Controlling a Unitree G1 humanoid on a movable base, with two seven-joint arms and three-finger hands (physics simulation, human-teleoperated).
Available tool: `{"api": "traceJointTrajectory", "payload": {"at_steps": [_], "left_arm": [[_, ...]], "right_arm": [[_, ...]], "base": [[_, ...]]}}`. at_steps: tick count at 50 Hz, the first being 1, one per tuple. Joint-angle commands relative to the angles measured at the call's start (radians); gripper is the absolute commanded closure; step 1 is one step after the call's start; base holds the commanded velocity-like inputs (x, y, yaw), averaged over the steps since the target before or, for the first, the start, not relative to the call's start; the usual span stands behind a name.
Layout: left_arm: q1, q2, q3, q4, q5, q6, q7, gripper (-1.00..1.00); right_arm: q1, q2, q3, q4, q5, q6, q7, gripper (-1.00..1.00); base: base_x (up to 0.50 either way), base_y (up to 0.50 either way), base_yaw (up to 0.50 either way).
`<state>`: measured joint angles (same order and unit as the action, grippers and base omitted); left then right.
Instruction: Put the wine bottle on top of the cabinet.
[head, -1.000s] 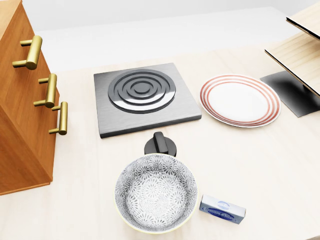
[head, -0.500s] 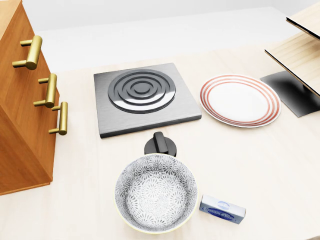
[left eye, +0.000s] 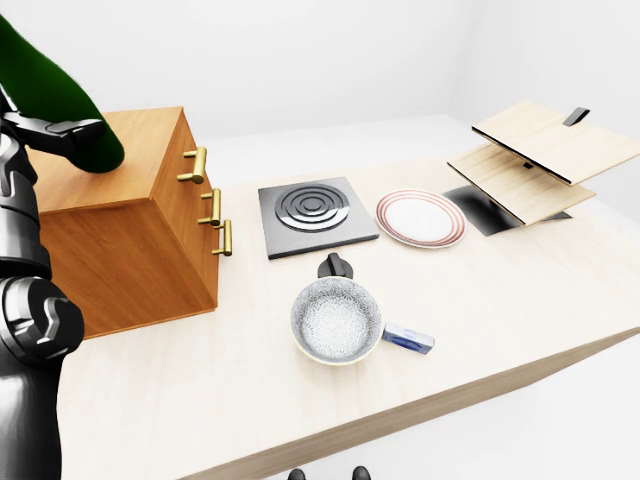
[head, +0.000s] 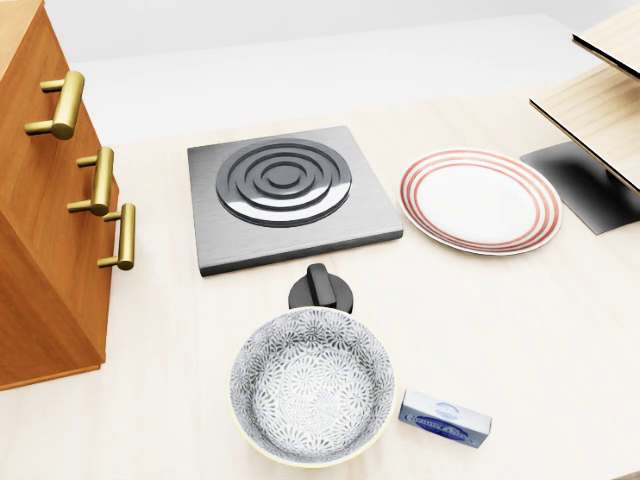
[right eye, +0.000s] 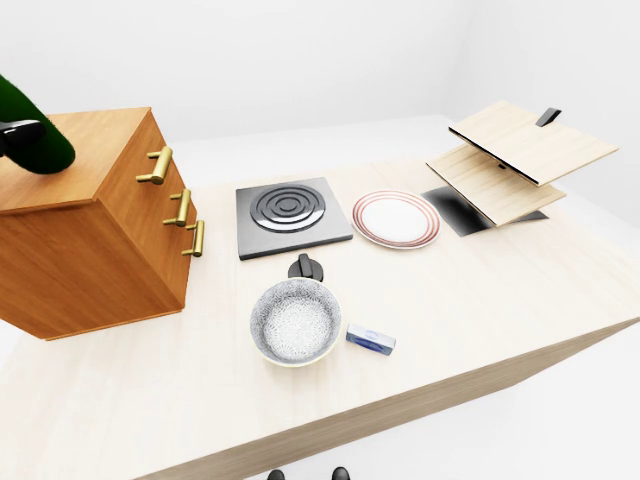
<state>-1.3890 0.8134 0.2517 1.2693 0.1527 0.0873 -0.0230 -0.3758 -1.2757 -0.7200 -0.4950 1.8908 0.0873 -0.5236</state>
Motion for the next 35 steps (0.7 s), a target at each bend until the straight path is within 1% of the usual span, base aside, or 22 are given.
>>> {"api": "traceJointTrajectory", "payload": {"at_steps": [1, 2, 4, 8, 9, 13, 18, 19, 20, 21, 23, 24, 25, 26, 27, 28, 29, 30, 33, 34, 35], "left_arm": [[0.009, -0.006, 0.004, 0.013, -0.026, 0.000, 0.027, 1.00], [0.032, -0.015, 0.012, 0.018, -0.033, 0.000, 0.036, 1.00], [0.036, -0.024, 0.014, 0.023, -0.037, 0.000, 0.044, 1.00], [0.031, -0.029, 0.012, 0.027, -0.034, 0.000, 0.058, 1.00], [0.015, -0.027, 0.010, 0.028, -0.032, 0.000, 0.059, 1.00], [0.026, -0.039, 0.017, 0.034, -0.034, 0.000, 0.078, 1.00], [0.013, -0.042, 0.021, 0.037, -0.035, 0.000, 0.094, 1.00], [0.001, -0.040, 0.017, 0.036, -0.031, 0.000, 0.096, 0.87], [0.006, -0.040, 0.018, 0.036, -0.031, 0.000, 0.096, -0.14], [0.010, -0.041, 0.021, 0.036, -0.033, 0.000, 0.095, -0.08], [0.002, -0.038, 0.018, 0.035, -0.030, 0.000, 0.097, -0.10], [-0.015, -0.034, 0.016, 0.036, -0.027, 0.000, 0.097, -0.18], [0.007, -0.037, 0.022, 0.036, -0.032, 0.000, 0.099, -0.24], [-0.012, -0.033, 0.015, 0.035, -0.026, 0.000, 0.092, -0.27], [0.004, -0.036, 0.020, 0.035, -0.030, 0.000, 0.094, -0.20], [0.012, -0.036, 0.022, 0.035, -0.032, 0.000, 0.096, -0.24], [0.014, -0.036, 0.023, 0.035, -0.033, 0.000, 0.095, -0.20], [-0.006, -0.032, 0.017, 0.034, -0.028, 0.000, 0.092, -0.20], [0.011, -0.035, 0.021, 0.034, -0.032, 0.000, 0.094, -0.18], [0.015, -0.034, 0.023, 0.034, -0.034, 0.000, 0.093, 0.06], [-0.010, -0.028, 0.017, 0.034, -0.028, 0.000, 0.089, 0.07]], "right_arm": [[0.001, 0.015, 0.002, -0.005, -0.012, 0.000, 0.000, -1.00], [0.001, 0.014, -0.001, -0.005, -0.012, 0.000, 0.000, -1.00], [0.003, 0.014, -0.005, -0.004, -0.009, 0.000, 0.000, -1.00], [0.008, 0.011, -0.015, -0.003, -0.003, 0.000, 0.000, -1.00], [0.008, 0.010, -0.016, -0.003, 0.000, 0.000, 0.000, -1.00], [0.011, 0.011, -0.018, -0.006, 0.000, 0.000, 0.000, -1.00], [0.012, 0.017, -0.016, -0.010, -0.009, 0.000, 0.000, -1.00], [0.013, 0.018, -0.018, -0.009, -0.008, 0.000, 0.000, -1.00], [0.017, 0.023, -0.020, -0.011, -0.015, 0.000, 0.000, -1.00], [0.017, 0.024, -0.022, -0.010, -0.012, 0.000, 0.000, -1.00], [0.017, 0.024, -0.023, -0.012, -0.012, 0.000, 0.000, -1.00], [0.017, 0.024, -0.022, -0.014, -0.011, 0.000, 0.000, -1.00], [0.018, 0.027, -0.023, -0.015, -0.012, 0.000, 0.000, -1.00], [0.018, 0.027, -0.021, -0.015, -0.013, 0.000, 0.000, -1.00], [0.018, 0.029, -0.021, -0.016, -0.015, 0.000, 0.000, -1.00], [0.018, 0.029, -0.021, -0.018, -0.014, 0.000, 0.000, -1.00], [0.018, 0.028, -0.021, -0.017, -0.014, 0.000, 0.000, -1.00], [0.017, 0.028, -0.021, -0.016, -0.013, 0.000, 0.000, -1.00], [0.015, 0.024, -0.019, -0.015, -0.011, 0.000, 0.000, -1.00], [0.014, 0.020, -0.019, -0.014, -0.010, 0.000, 0.000, -1.00], [0.014, 0.020, -0.019, -0.013, -0.008, 0.000, 0.000, -1.00]], "base": [[0.00, 0.00, 0.00], [0.00, 0.00, 0.00], [0.00, 0.00, 0.00], [0.00, 0.00, 0.00], [0.00, 0.00, 0.00], [0.00, 0.00, 0.00], [0.00, 0.00, 0.00], [0.00, 0.00, 0.00], [0.00, 0.00, 0.00], [0.00, 0.00, 0.00], [0.00, 0.00, 0.00], [0.00, 0.00, 0.00], [0.00, 0.00, 0.00], [0.00, 0.00, 0.00], [0.00, 0.00, 0.00], [0.00, 0.00, 0.00], [0.00, 0.00, 0.00], [0.00, 0.00, 0.00], [0.00, 0.00, 0.00], [0.00, 0.00, 0.00], [0.00, 0.00, 0.00]]}}
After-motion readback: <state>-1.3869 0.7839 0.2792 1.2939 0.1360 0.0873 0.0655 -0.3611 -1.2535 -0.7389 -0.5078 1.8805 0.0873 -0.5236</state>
